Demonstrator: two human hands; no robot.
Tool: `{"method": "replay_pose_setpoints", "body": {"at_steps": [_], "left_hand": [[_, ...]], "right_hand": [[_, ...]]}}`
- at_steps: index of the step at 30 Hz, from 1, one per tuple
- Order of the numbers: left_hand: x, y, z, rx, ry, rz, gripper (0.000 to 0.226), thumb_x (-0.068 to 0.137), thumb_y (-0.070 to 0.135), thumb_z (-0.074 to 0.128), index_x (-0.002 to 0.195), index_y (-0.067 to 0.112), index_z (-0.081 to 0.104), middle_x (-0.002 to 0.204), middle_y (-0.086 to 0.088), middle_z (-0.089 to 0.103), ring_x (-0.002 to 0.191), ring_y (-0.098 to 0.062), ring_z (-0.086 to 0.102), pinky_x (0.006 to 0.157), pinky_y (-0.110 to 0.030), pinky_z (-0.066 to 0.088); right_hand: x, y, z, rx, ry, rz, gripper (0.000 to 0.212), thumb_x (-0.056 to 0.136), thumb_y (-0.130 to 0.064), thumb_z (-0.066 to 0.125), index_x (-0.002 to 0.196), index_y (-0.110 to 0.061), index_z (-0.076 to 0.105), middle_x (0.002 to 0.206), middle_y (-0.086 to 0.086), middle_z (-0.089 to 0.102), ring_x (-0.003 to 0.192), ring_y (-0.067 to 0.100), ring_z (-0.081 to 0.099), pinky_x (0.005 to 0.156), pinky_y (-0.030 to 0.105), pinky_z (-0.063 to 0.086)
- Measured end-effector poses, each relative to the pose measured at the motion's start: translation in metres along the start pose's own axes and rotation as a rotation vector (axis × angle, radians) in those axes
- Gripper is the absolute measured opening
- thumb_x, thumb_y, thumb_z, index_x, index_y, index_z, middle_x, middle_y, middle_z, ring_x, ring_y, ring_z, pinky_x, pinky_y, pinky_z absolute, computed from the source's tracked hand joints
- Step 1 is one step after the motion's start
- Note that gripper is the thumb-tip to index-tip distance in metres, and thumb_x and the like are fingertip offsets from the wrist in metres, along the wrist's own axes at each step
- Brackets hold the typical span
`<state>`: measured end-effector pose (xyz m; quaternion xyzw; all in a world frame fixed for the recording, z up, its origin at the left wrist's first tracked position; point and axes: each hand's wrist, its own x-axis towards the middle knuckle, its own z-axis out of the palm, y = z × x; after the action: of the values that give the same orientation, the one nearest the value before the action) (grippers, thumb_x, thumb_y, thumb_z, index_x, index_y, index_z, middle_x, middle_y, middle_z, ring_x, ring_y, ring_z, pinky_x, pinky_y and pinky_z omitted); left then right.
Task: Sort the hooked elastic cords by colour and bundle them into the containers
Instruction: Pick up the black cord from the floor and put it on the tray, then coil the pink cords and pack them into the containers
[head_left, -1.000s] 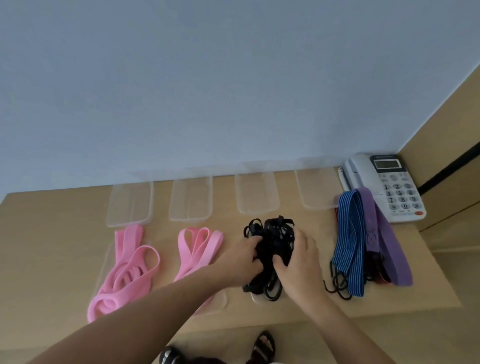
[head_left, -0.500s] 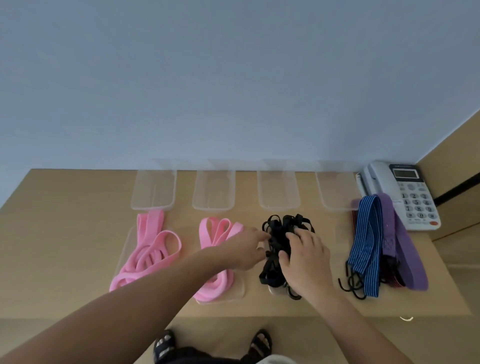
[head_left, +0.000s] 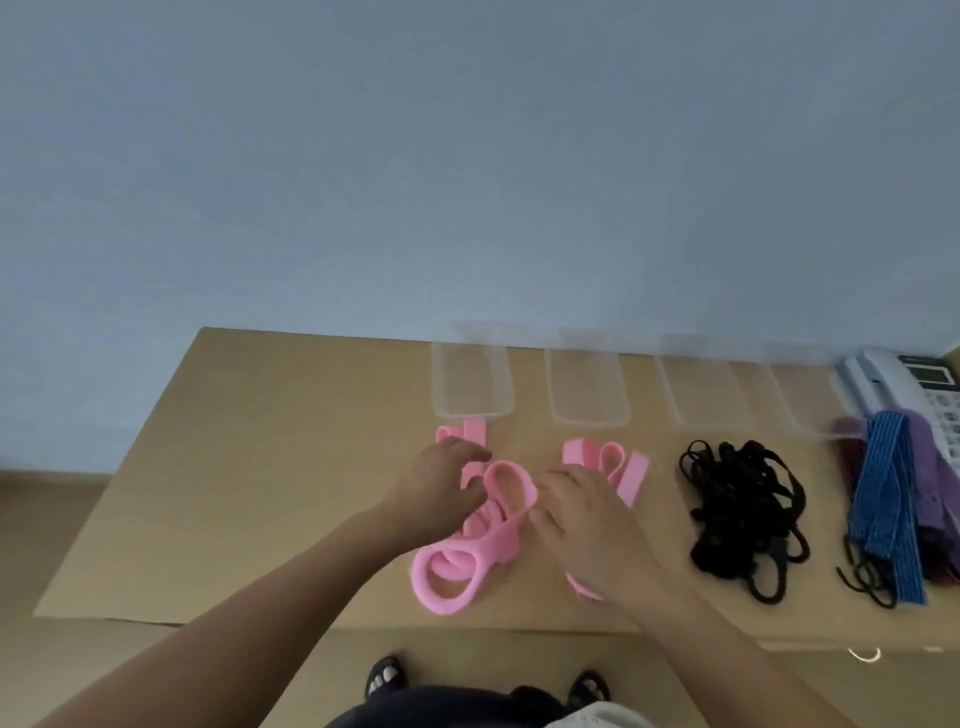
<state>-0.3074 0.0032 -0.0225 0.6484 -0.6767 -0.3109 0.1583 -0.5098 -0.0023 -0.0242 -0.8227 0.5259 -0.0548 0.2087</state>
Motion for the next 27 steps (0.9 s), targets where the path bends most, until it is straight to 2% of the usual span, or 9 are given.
{"method": "replay_pose_setpoints", "body": {"at_steps": [4, 6, 8, 12, 14, 20, 23, 25, 27], "left_hand": [[-0.017, -0.033, -0.017, -0.063, -0.010, -0.049, 0.039, 0.093, 0.017, 0.054, 0.132, 0.018, 0.057, 0.133, 0.000, 0.057, 0.115, -0.014, 0.056, 0.095, -0.028, 0.044], [-0.022, -0.041, -0.015, -0.079, -0.042, -0.053, 0.039, 0.093, 0.018, 0.054, 0.131, 0.018, 0.058, 0.131, 0.001, 0.059, 0.112, -0.013, 0.057, 0.093, -0.026, 0.045], [-0.025, -0.045, -0.011, -0.083, -0.079, -0.045, 0.037, 0.093, 0.022, 0.055, 0.130, 0.020, 0.058, 0.130, 0.003, 0.059, 0.111, -0.012, 0.057, 0.092, -0.025, 0.044], [-0.025, -0.050, -0.006, -0.083, -0.131, -0.050, 0.036, 0.093, 0.029, 0.058, 0.129, 0.023, 0.059, 0.128, 0.005, 0.060, 0.108, -0.010, 0.057, 0.088, -0.022, 0.043], [-0.025, -0.048, -0.007, -0.069, -0.147, -0.060, 0.037, 0.093, 0.031, 0.058, 0.129, 0.023, 0.059, 0.127, 0.004, 0.060, 0.107, -0.010, 0.057, 0.087, -0.022, 0.044], [-0.022, -0.043, -0.009, 0.052, -0.282, -0.097, 0.045, 0.093, 0.028, 0.057, 0.137, 0.020, 0.052, 0.137, 0.004, 0.056, 0.122, -0.012, 0.053, 0.098, -0.023, 0.041], [-0.018, -0.032, -0.013, 0.075, -0.342, -0.081, 0.045, 0.094, 0.030, 0.057, 0.137, 0.018, 0.052, 0.138, 0.003, 0.056, 0.124, -0.015, 0.052, 0.102, -0.026, 0.041], [-0.016, -0.023, -0.018, 0.055, -0.372, -0.075, 0.035, 0.095, 0.029, 0.053, 0.126, 0.014, 0.062, 0.128, -0.001, 0.063, 0.116, -0.020, 0.058, 0.098, -0.033, 0.046], [-0.013, -0.013, -0.024, -0.005, -0.361, -0.076, 0.028, 0.095, 0.027, 0.050, 0.106, 0.007, 0.068, 0.106, -0.006, 0.071, 0.099, -0.025, 0.064, 0.087, -0.040, 0.051]], "right_hand": [[0.011, -0.033, 0.015, 0.046, -0.032, 0.040, 0.018, 0.097, -0.025, 0.050, 0.112, -0.020, 0.059, 0.105, -0.006, 0.058, 0.091, 0.010, 0.055, 0.075, 0.018, 0.039], [0.012, -0.039, 0.021, 0.040, -0.062, 0.053, 0.004, 0.095, -0.022, 0.051, 0.096, -0.022, 0.055, 0.083, -0.012, 0.052, 0.070, 0.004, 0.050, 0.059, 0.016, 0.036], [0.012, -0.041, 0.026, 0.046, -0.086, 0.046, 0.004, 0.092, -0.022, 0.053, 0.093, -0.025, 0.052, 0.077, -0.013, 0.047, 0.063, 0.002, 0.046, 0.053, 0.015, 0.031], [0.016, -0.041, 0.037, 0.004, -0.172, -0.079, 0.011, 0.090, -0.030, 0.056, 0.097, -0.026, 0.063, 0.104, -0.012, 0.044, 0.080, 0.006, 0.044, 0.066, 0.013, 0.031], [0.016, -0.040, 0.042, -0.003, -0.218, -0.087, 0.013, 0.090, -0.032, 0.055, 0.099, -0.025, 0.061, 0.109, -0.011, 0.046, 0.082, 0.008, 0.047, 0.070, 0.021, 0.039], [0.026, -0.038, 0.043, -0.006, -0.315, -0.093, 0.006, 0.091, -0.025, 0.053, 0.085, -0.025, 0.054, 0.082, -0.013, 0.050, 0.075, 0.015, 0.057, 0.065, 0.026, 0.045], [0.027, -0.036, 0.029, 0.134, -0.356, -0.082, 0.008, 0.091, -0.024, 0.056, 0.099, -0.024, 0.059, 0.092, -0.010, 0.061, 0.082, 0.011, 0.060, 0.072, 0.024, 0.047], [0.031, -0.035, 0.012, 0.220, -0.350, -0.092, 0.008, 0.087, -0.026, 0.058, 0.095, -0.026, 0.058, 0.092, -0.009, 0.064, 0.083, 0.011, 0.062, 0.075, 0.028, 0.051], [0.039, -0.031, -0.004, 0.221, -0.295, -0.093, 0.005, 0.086, -0.027, 0.059, 0.089, -0.024, 0.060, 0.087, -0.008, 0.064, 0.080, 0.012, 0.062, 0.074, 0.031, 0.052]]}}
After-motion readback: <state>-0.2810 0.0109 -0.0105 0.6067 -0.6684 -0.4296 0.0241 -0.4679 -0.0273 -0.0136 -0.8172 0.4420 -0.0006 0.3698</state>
